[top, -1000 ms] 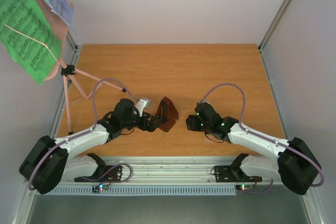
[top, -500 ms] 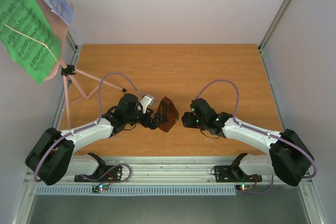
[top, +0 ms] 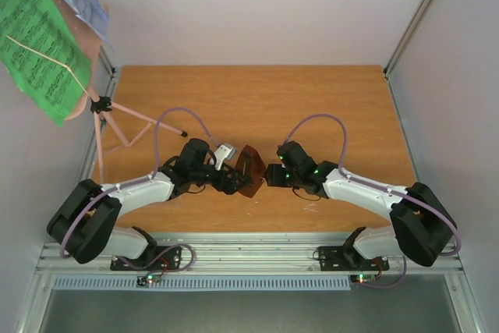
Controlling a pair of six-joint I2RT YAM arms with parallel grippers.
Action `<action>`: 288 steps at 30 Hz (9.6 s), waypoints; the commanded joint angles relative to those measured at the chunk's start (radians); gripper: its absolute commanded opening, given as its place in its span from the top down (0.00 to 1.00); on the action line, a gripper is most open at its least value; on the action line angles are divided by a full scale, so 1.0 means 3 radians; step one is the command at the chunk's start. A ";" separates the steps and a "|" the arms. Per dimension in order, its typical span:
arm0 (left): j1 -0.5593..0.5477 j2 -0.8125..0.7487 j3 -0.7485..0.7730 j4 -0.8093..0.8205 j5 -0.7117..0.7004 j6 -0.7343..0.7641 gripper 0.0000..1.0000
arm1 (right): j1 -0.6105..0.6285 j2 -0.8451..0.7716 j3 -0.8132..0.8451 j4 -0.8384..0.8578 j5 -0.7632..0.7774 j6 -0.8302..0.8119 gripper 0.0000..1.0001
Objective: Pack up the instrument practice props
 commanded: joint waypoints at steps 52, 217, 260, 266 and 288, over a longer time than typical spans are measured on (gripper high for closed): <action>-0.0404 -0.0901 0.1500 -0.1991 -0.0949 -0.1244 0.01 | 0.0136 -0.1701 -0.0656 0.0676 -0.0721 -0.1559 0.02; -0.1223 -0.0370 0.1350 -0.1329 -0.0295 -0.1343 0.34 | 0.0354 -0.2571 -0.1794 0.1622 -0.0615 -0.1908 0.14; -0.1279 -0.0591 0.1199 -0.1275 -0.0422 -0.1178 0.29 | 0.0351 -0.2600 -0.1726 0.1553 -0.0564 -0.1864 0.02; -0.1279 -0.0851 0.1064 -0.1262 -0.0755 -0.1104 0.14 | 0.0353 -0.3004 -0.1548 0.1048 -0.0667 -0.1834 0.02; -0.1284 -0.1355 -0.0596 0.0420 -0.0742 -0.1020 0.27 | 0.0353 -0.3944 -0.1044 -0.1314 -0.0492 0.0140 0.03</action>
